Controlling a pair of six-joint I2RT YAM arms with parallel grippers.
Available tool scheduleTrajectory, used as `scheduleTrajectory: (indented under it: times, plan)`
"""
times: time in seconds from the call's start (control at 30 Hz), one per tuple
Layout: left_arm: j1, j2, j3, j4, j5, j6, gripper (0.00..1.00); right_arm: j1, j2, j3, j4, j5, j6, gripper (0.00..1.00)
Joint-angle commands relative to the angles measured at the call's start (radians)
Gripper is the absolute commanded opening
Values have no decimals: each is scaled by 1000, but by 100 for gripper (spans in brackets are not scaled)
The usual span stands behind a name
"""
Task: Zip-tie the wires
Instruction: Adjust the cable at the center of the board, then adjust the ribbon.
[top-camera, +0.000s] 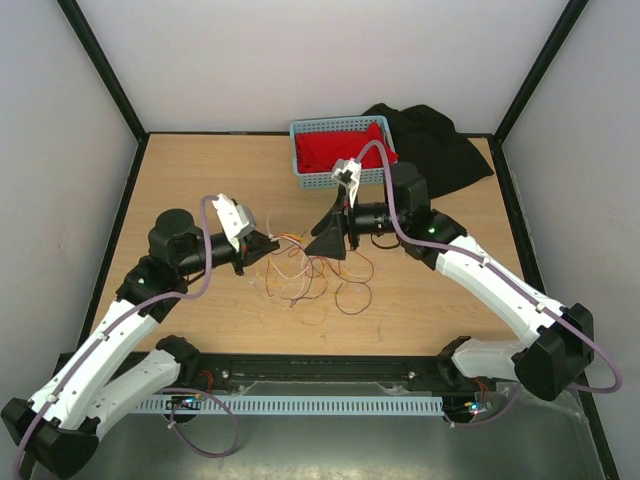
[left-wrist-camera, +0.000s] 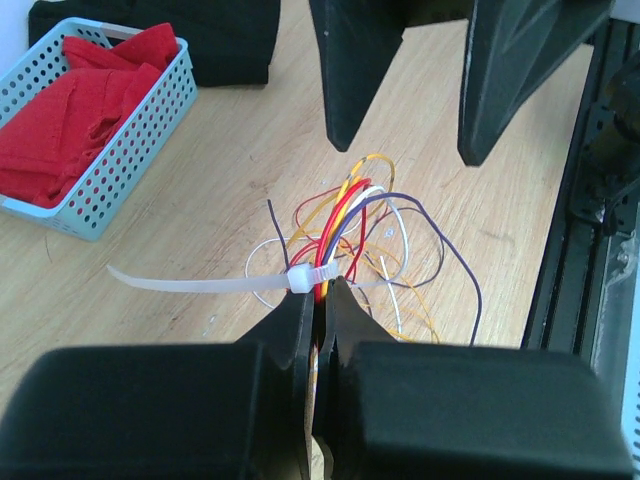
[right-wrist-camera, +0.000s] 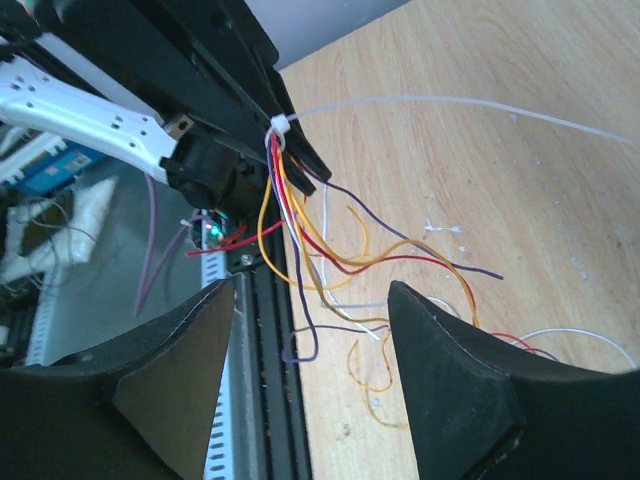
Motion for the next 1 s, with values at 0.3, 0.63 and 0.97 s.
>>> scheduleTrajectory:
  times: [0.3, 0.63, 0.97]
  plan:
    - [-111, -19, -22, -27, -18, 255, 0, -1, 94, 36, 313, -32, 473, 67]
    - [-208, 8, -6, -32, -104, 336, 0, 37, 180, 34, 352, -82, 555, 56]
    - [-231, 21, 6, -58, -175, 357, 0, 47, 179, 18, 271, -100, 509, 51]
